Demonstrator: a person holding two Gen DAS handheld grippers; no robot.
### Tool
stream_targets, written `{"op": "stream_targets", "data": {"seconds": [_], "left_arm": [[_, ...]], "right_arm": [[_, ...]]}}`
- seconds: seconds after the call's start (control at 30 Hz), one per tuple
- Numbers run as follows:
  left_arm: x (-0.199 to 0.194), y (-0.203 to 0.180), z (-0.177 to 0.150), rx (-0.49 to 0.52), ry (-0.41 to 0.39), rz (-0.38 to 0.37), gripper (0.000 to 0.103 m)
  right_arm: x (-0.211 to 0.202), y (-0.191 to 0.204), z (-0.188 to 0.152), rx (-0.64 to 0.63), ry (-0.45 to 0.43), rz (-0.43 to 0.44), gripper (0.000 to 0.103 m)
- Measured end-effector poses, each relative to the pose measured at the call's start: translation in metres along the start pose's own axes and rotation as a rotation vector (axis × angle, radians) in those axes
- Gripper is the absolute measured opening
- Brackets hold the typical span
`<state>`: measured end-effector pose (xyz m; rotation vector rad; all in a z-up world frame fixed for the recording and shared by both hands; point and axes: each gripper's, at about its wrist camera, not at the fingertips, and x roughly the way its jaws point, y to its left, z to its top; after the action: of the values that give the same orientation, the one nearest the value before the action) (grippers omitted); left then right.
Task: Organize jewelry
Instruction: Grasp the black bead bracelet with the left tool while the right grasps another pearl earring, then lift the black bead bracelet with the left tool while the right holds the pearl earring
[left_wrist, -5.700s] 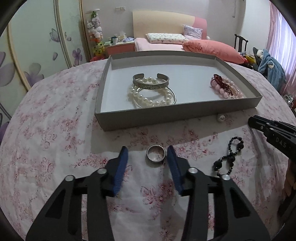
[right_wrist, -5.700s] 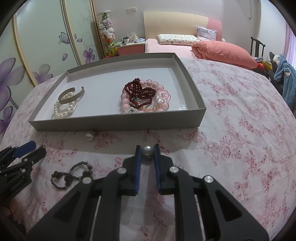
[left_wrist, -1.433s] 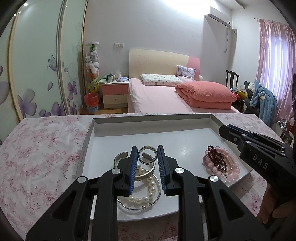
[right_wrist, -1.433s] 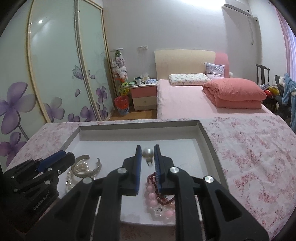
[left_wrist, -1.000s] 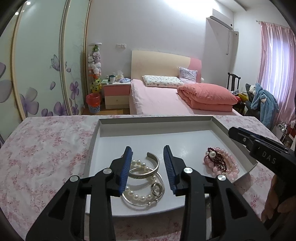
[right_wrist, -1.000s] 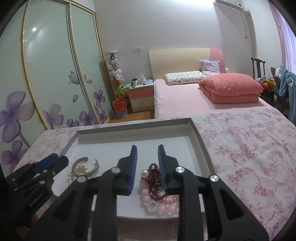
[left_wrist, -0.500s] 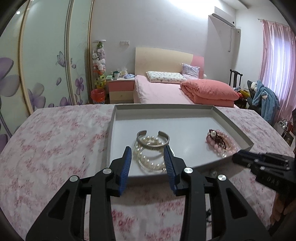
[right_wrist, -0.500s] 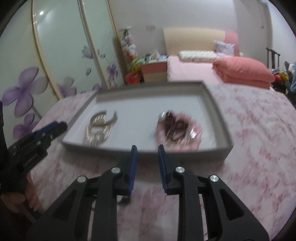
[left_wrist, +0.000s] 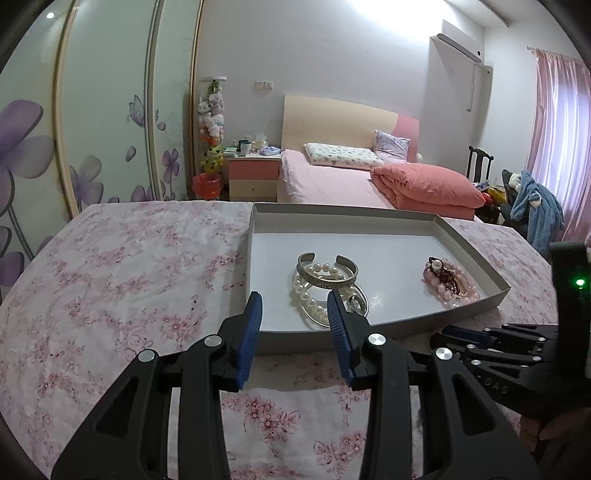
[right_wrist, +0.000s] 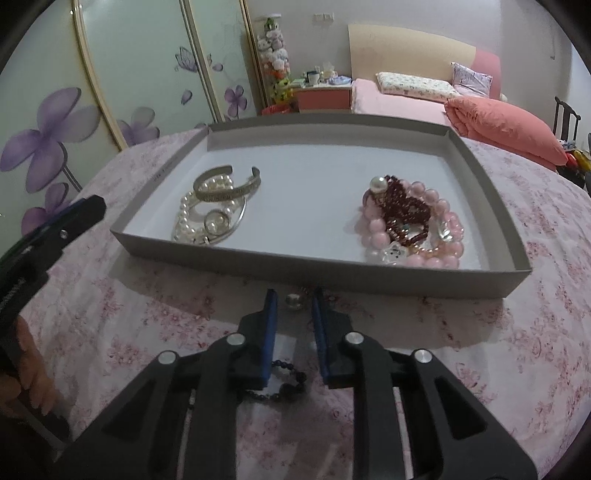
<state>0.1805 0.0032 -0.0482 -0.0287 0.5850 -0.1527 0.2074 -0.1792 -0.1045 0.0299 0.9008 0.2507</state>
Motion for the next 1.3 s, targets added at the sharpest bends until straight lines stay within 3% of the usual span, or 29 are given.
{"op": "stream_targets", "data": {"seconds": [0.17,0.33,0.6,0.73,0.93,1.03,1.17,1.3], "left_arm": [[-0.002,-0.006,-0.002,0.017,0.016,-0.038,0.038],[-0.006,-0.021,-0.011,0.061,0.054,-0.136,0.038],[-0.011,-0.063,-0.032,0.215,0.135,-0.324,0.038],[-0.004,-0.078,-0.042,0.278,0.202,-0.365,0.038],[0.008,-0.082,-0.049,0.3,0.284,-0.357,0.037],[0.015,-0.087,-0.053,0.322,0.33,-0.333,0.031],[0.014,-0.086,-0.053,0.332,0.321,-0.31,0.02],[0.016,-0.076,-0.05,0.327,0.307,-0.228,0.013]], "right_arm": [[-0.002,-0.003,-0.003,-0.006,0.002,-0.013,0.014],[-0.015,-0.029,-0.013,0.063,0.0,-0.058,0.014],[-0.033,-0.066,-0.028,0.153,-0.011,-0.114,0.014],[-0.033,-0.065,-0.029,0.146,-0.019,-0.123,0.014],[-0.031,-0.062,-0.029,0.144,-0.022,-0.122,0.014],[-0.031,-0.063,-0.029,0.146,-0.023,-0.122,0.014],[-0.032,-0.063,-0.03,0.146,-0.022,-0.121,0.014],[-0.033,-0.063,-0.03,0.148,-0.019,-0.111,0.014]]}}
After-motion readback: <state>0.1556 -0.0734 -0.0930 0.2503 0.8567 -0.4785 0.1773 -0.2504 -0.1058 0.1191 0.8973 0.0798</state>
